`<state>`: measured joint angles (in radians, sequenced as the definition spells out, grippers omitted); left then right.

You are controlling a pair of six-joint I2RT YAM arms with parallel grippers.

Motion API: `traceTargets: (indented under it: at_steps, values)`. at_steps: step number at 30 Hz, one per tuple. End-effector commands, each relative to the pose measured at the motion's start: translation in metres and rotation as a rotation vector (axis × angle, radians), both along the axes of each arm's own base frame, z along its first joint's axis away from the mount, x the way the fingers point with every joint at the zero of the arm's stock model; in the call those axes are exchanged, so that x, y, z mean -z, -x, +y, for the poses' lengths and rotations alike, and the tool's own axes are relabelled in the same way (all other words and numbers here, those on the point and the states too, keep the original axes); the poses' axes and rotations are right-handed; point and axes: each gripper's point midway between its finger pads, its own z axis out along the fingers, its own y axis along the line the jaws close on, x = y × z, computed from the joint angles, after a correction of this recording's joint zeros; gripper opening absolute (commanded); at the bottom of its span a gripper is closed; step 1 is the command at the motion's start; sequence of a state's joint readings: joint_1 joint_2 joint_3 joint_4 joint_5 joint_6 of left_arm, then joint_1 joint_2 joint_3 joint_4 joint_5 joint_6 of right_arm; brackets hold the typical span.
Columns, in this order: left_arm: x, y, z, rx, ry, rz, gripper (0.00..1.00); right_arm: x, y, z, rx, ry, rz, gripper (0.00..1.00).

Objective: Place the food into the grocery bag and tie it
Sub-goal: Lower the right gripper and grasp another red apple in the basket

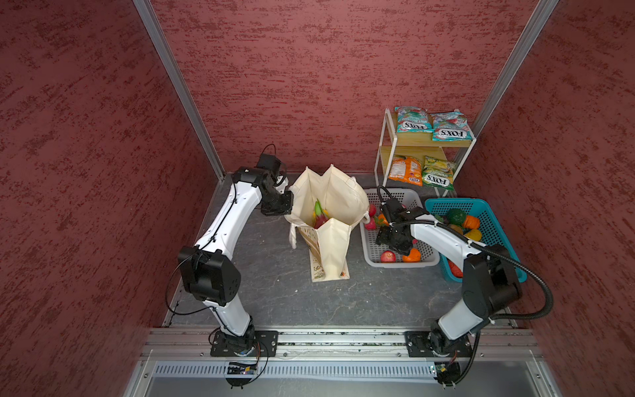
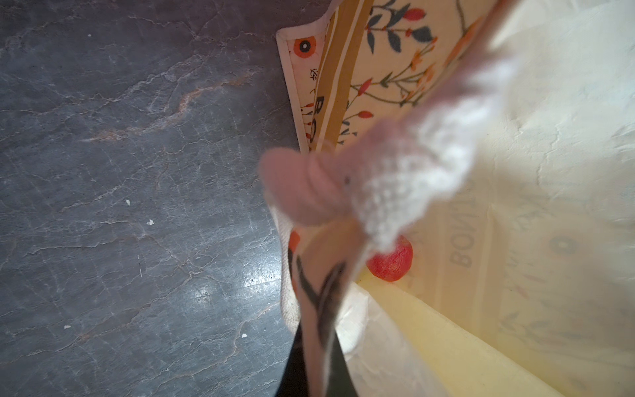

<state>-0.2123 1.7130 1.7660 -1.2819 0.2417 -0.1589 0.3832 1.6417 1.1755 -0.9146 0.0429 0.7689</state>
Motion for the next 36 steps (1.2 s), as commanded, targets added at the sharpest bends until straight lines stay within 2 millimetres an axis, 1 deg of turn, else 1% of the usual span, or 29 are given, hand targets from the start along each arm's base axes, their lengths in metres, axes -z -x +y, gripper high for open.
traceTargets:
  at_steps: [1,9,13,18,23,27,32,35,36]
  values:
    - [-0.006,-0.001,0.003,0.010,0.004,-0.030,0.00,0.001,-0.001,0.001,-0.002,-0.011,0.027,0.80]
    - [-0.005,-0.002,0.004,0.008,0.007,-0.030,0.00,0.016,0.005,-0.005,-0.001,0.012,0.077,0.84]
    - [-0.005,-0.003,0.003,0.007,0.009,-0.031,0.00,0.024,0.007,-0.002,-0.003,-0.005,0.098,0.82]
    - [-0.006,-0.003,0.003,0.007,0.010,-0.033,0.00,0.030,0.007,0.004,0.001,-0.036,0.106,0.76]
    - [-0.007,-0.002,0.003,0.005,0.013,-0.032,0.00,0.036,0.010,0.005,-0.008,-0.042,0.125,0.70]
    - [-0.006,0.000,0.004,0.001,0.010,-0.031,0.00,0.037,0.010,0.004,-0.014,-0.040,0.127,0.63]
    - [-0.009,-0.001,0.003,-0.005,0.014,-0.039,0.00,0.032,0.009,0.003,-0.026,-0.037,0.113,0.51]
    - [-0.009,-0.002,0.002,-0.006,0.015,-0.037,0.00,0.021,0.006,0.001,-0.031,-0.029,0.089,0.44]
    - [-0.008,-0.002,0.002,-0.006,0.015,-0.037,0.00,0.016,0.004,0.000,-0.032,-0.024,0.077,0.43]
